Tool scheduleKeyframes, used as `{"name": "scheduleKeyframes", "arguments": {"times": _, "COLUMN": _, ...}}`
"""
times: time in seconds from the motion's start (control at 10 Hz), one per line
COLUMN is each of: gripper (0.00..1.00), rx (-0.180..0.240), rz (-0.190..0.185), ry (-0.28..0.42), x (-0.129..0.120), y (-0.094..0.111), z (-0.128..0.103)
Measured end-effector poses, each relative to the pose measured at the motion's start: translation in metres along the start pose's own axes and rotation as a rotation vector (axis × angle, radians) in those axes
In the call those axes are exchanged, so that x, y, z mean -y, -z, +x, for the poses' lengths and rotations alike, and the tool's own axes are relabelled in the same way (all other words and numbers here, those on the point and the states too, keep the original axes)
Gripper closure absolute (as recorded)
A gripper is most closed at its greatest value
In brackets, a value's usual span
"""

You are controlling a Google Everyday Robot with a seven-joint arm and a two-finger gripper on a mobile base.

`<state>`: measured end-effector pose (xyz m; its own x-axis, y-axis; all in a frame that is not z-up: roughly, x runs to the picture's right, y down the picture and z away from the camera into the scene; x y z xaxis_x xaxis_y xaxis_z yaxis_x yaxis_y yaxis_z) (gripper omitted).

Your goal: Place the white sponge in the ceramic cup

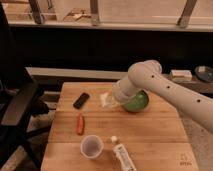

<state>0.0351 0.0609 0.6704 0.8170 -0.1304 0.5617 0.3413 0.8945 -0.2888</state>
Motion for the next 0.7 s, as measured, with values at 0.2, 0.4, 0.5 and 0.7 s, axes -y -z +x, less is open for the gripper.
{"name": "scheduleKeyframes", "arguments": {"times": 0.2, "gripper": 1.0, "rx": -0.011, "rz": 0.04, "ry": 0.0, "x": -0.018, "y": 0.033, "z": -0.019}}
{"name": "scheduleKeyframes", "arguments": {"times": 0.4, "gripper": 1.0, "rx": -0.013, "rz": 0.055, "ry": 0.002, "x": -0.028, "y": 0.044, "z": -0.028}}
{"name": "scheduleKeyframes", "arguments": {"times": 0.5, "gripper": 1.0, "rx": -0.012, "rz": 0.055, "ry": 0.004, "x": -0.028, "y": 0.044, "z": -0.029}}
{"name": "scheduleKeyframes", "arguments": {"times": 0.7, "gripper": 1.0, "rx": -0.011, "rz": 0.055, "ry": 0.005, "x": -0.028, "y": 0.044, "z": -0.029}}
